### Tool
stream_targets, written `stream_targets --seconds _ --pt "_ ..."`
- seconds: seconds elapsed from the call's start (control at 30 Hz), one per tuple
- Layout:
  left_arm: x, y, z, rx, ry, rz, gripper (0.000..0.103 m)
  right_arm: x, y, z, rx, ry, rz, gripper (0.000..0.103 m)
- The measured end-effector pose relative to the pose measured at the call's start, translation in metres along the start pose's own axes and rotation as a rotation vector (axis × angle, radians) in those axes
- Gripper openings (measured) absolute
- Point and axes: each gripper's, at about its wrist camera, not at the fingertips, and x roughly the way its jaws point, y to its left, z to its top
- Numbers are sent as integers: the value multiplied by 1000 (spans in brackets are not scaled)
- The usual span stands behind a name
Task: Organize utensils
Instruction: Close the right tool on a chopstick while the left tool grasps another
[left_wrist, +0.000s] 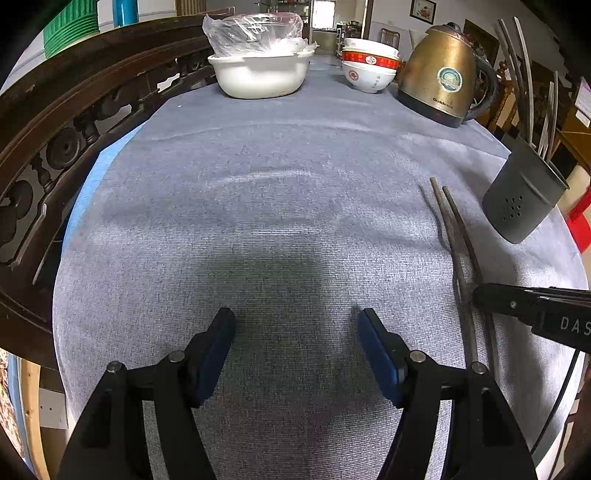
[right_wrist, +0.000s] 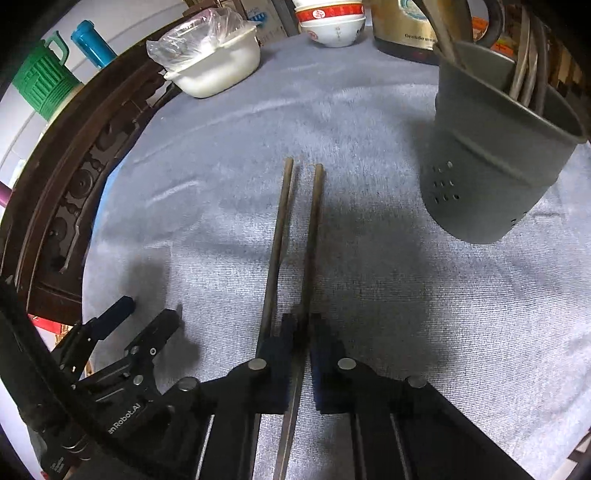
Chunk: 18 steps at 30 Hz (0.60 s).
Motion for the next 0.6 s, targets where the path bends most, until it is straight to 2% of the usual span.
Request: stream_targets --seconds 0.13,0.27,0.43,0.6 --pt "0 0 3 -5 19 -9 70 -6 -8 -1 -7 9 -30 7" --pt "-2 -5 14 -25 50 -55 70 -14 -24 -2 10 5 -53 7" --pt "-11 -37 34 14 54 -111 70 -15 -42 -5 34 14 -42 8" --pt "-4 -80 54 71 102 -132 70 -16 -51 -7 56 6 2 9"
